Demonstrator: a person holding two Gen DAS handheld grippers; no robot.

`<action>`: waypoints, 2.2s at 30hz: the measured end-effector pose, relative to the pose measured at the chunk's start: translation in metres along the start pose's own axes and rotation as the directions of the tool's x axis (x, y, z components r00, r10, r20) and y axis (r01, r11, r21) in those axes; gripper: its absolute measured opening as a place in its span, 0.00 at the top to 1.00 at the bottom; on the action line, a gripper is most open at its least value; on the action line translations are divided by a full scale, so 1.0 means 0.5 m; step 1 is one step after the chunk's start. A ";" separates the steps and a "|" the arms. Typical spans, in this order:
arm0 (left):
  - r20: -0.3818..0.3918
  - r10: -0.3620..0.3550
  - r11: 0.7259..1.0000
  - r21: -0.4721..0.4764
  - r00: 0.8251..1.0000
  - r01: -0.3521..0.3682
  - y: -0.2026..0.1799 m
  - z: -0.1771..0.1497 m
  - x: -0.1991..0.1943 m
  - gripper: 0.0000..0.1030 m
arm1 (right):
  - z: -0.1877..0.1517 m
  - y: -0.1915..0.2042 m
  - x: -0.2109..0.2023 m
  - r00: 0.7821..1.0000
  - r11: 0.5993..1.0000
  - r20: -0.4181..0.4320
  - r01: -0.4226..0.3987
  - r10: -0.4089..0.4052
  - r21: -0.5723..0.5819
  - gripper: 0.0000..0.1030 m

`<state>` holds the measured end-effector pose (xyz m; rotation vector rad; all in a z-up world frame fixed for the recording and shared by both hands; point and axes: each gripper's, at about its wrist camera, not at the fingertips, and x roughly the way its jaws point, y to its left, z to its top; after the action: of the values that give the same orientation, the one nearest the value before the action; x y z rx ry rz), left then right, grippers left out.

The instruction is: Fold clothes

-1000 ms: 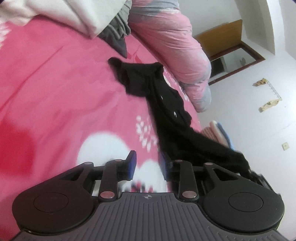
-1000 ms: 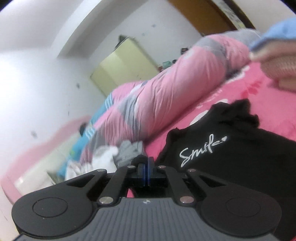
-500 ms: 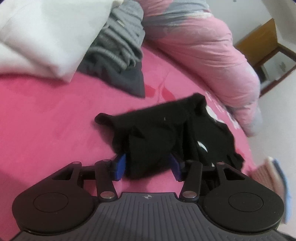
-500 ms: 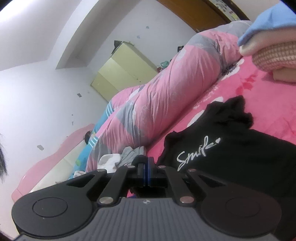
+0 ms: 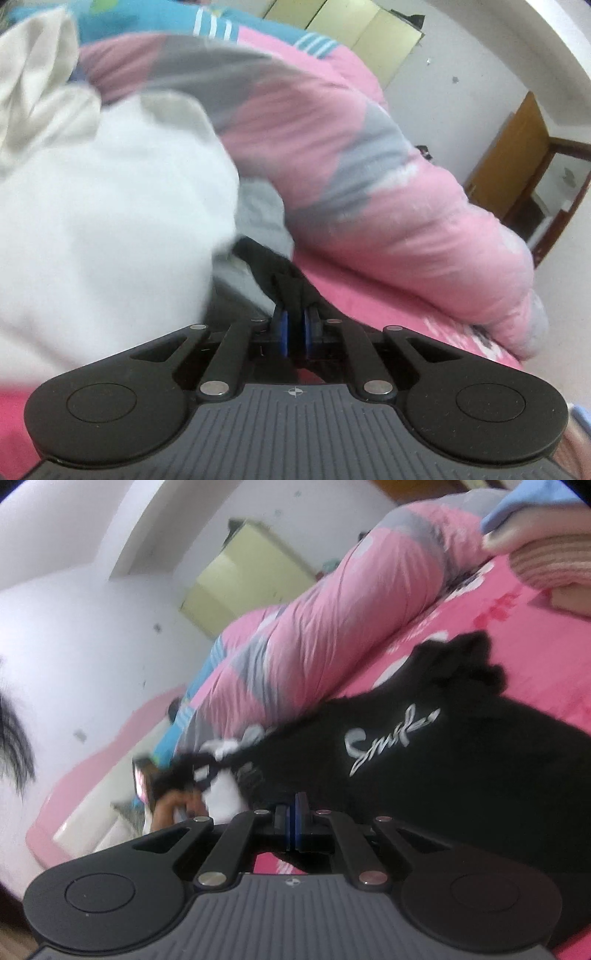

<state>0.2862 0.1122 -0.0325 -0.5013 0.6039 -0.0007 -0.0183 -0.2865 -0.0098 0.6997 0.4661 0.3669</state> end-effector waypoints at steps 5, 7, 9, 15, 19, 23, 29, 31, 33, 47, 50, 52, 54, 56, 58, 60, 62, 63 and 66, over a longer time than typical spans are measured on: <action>0.084 0.040 0.998 0.041 0.996 -0.043 0.024 0.071 0.003 0.94 | -0.037 0.050 0.066 0.989 0.994 -0.147 0.002 -0.018 -0.107 0.99; 0.075 0.056 0.996 0.059 0.996 -0.060 0.030 0.065 0.020 0.94 | -0.064 0.079 0.103 0.974 0.983 -0.224 -0.002 -0.040 -0.183 0.99; 0.064 0.065 0.994 0.081 0.996 -0.070 0.032 0.059 0.035 0.94 | -0.095 0.106 0.140 0.953 0.965 -0.295 -0.013 -0.067 -0.262 0.99; 0.024 0.042 0.981 0.186 0.999 -0.046 0.017 0.047 0.031 0.78 | -0.171 0.152 0.214 0.893 0.893 -0.395 0.017 -0.216 -0.450 0.98; 0.048 0.004 0.976 0.219 0.999 -0.014 0.026 0.035 -0.054 0.60 | -0.167 0.170 0.208 0.906 0.874 -0.363 0.016 -0.218 -0.486 0.97; 0.070 -0.035 0.968 0.251 0.997 0.016 0.036 0.023 -0.139 0.42 | -0.137 0.169 0.201 0.924 0.892 -0.338 0.008 -0.180 -0.452 0.97; -0.012 -0.156 0.920 0.363 0.988 0.149 0.034 -0.074 -0.286 0.41 | -0.044 0.124 0.213 0.964 0.971 -0.260 -0.011 -0.054 -0.240 0.82; -0.083 -0.194 0.895 0.394 0.978 0.211 0.029 -0.129 -0.319 0.41 | -0.017 0.088 0.218 0.974 0.991 -0.224 0.008 -0.039 -0.136 0.69; -0.168 -0.222 0.865 0.420 0.960 0.274 0.018 -0.188 -0.337 0.41 | 0.005 0.043 0.229 0.979 0.999 -0.204 0.011 -0.017 -0.030 0.69; -0.362 -0.265 0.686 0.581 0.894 0.438 -0.162 -0.397 -0.303 0.41 | 0.087 -0.163 0.270 0.976 0.959 -0.176 0.166 -0.127 0.231 0.69; -0.350 -0.265 0.656 0.617 0.898 0.434 -0.186 -0.409 -0.296 0.42 | 0.098 -0.166 0.255 0.981 0.965 -0.130 0.170 -0.145 0.201 0.69; -0.355 -0.260 0.637 0.636 0.898 0.436 -0.199 -0.419 -0.287 0.44 | 0.101 -0.168 0.240 0.982 0.967 -0.110 0.174 -0.155 0.188 0.69; -0.365 -0.237 0.608 0.667 0.900 0.431 -0.211 -0.437 -0.276 0.47 | 0.102 -0.171 0.222 0.982 0.967 -0.097 0.178 -0.163 0.180 0.69; -0.360 -0.212 0.588 0.695 0.909 0.413 -0.218 -0.453 -0.272 0.54 | 0.098 -0.165 0.194 0.985 0.973 -0.082 0.164 -0.153 0.161 0.69; -0.350 -0.215 0.578 0.707 0.912 0.407 -0.220 -0.459 -0.271 0.58 | 0.088 -0.151 0.158 0.989 0.981 -0.069 0.138 -0.130 0.133 0.69; -0.346 -0.225 0.592 0.694 0.911 0.410 -0.218 -0.458 -0.269 0.67 | 0.064 -0.129 0.116 0.991 0.989 -0.068 0.124 -0.119 0.078 0.69; -0.344 -0.243 0.636 0.649 0.907 0.416 -0.207 -0.448 -0.272 0.78 | 0.031 -0.103 0.083 0.988 0.992 -0.093 0.128 -0.126 0.010 0.69; -0.342 -0.253 0.661 0.622 0.905 0.420 -0.201 -0.443 -0.274 0.88 | 0.011 -0.089 0.068 0.985 0.991 -0.110 0.132 -0.135 -0.029 0.69; -0.334 -0.286 0.735 0.524 0.898 0.429 -0.180 -0.423 -0.281 0.97 | -0.042 -0.042 0.046 0.975 0.975 -0.140 0.149 -0.173 -0.166 0.69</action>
<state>0.0680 -0.0421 -0.0652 0.0039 0.6878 -0.6181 -0.0065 -0.2796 -0.0447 0.4804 0.6298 0.3011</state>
